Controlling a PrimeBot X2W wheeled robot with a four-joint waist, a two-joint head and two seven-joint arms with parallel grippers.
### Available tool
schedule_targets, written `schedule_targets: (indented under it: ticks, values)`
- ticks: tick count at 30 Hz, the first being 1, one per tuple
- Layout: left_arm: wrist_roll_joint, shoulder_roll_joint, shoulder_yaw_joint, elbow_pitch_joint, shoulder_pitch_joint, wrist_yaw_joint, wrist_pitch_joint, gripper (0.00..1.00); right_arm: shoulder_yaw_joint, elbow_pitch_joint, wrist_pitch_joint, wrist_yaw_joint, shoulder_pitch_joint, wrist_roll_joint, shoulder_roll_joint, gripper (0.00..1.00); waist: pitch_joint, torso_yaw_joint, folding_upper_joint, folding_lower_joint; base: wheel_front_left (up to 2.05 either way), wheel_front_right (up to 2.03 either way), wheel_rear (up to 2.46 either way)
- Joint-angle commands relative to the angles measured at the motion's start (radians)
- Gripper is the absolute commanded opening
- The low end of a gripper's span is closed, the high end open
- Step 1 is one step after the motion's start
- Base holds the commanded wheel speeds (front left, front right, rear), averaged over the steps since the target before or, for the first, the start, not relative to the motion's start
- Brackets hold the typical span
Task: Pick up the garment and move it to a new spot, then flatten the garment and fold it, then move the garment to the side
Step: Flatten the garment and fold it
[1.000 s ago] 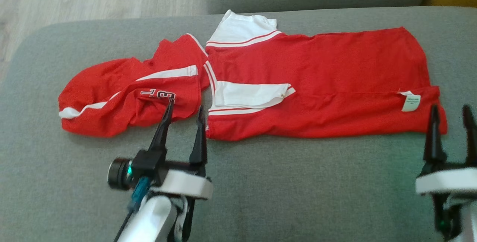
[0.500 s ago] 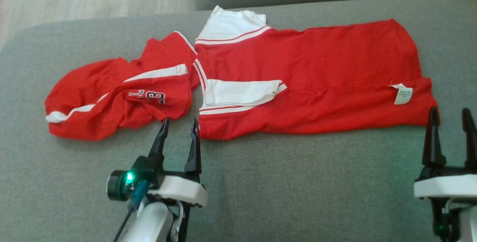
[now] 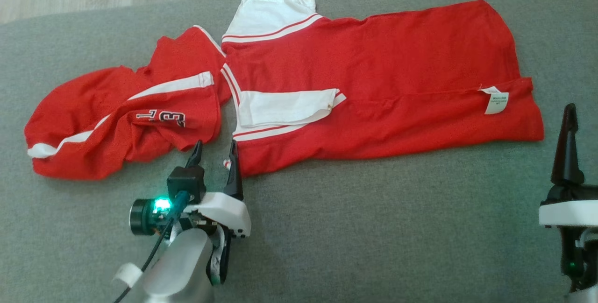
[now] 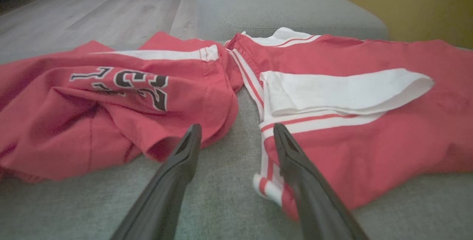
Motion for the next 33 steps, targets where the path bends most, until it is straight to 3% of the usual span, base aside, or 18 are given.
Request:
schedule_targets:
  ticks: [1, 8, 15, 26, 27, 28, 33]
  values:
    - [-0.004, 0.004, 0.025, -0.016, -0.047, 0.005, -0.001, 1.0, 0.021, -0.037, 0.001, -0.001, -0.034, -0.001, -0.017, 1.0, 0.001, -0.002, 0.0, -0.0001, 0.0, 0.0, 0.0]
    - [-0.023, 0.002, -0.002, 0.069, -0.079, 0.002, 0.035, 1.0, 0.031, -0.041, -0.001, -0.001, -0.029, -0.008, -0.002, 1.0, 0.007, -0.012, 0.0, -0.0001, 0.0, 0.0, 0.0]
    - [-0.046, 0.001, -0.064, 0.079, -0.068, -0.032, 0.071, 1.0, 0.029, -0.032, -0.004, -0.001, -0.03, -0.01, 0.006, 1.0, 0.007, -0.018, 0.0, -0.0001, 0.0, 0.0, 0.0]
    - [-0.091, 0.001, -0.161, 0.072, -0.048, 0.007, 0.246, 1.0, 0.051, -0.009, -0.015, -0.001, -0.039, -0.008, 0.019, 1.0, 0.005, -0.027, 0.0, -0.0001, 0.0, 0.0, 0.0]
    - [-0.094, 0.001, -0.165, 0.071, -0.049, 0.002, 0.259, 0.29, 0.051, -0.008, -0.015, -0.001, -0.039, -0.007, 0.019, 1.0, 0.005, -0.028, 0.0, -0.0001, 0.0, 0.0, 0.0]
    - [-0.096, 0.001, -0.168, 0.066, -0.049, -0.001, 0.264, 0.0, 0.051, -0.005, -0.014, -0.001, -0.04, -0.007, 0.018, 1.0, 0.004, -0.028, 0.0, -0.0001, 0.0, 0.0, 0.0]
    - [-0.107, 0.001, -0.155, 0.007, -0.048, -0.007, 0.196, 0.0, 0.043, 0.031, 0.037, -0.001, -0.047, -0.028, 0.01, 1.0, -0.013, -0.016, 0.0, -0.0001, 0.0, 0.0, 0.0]
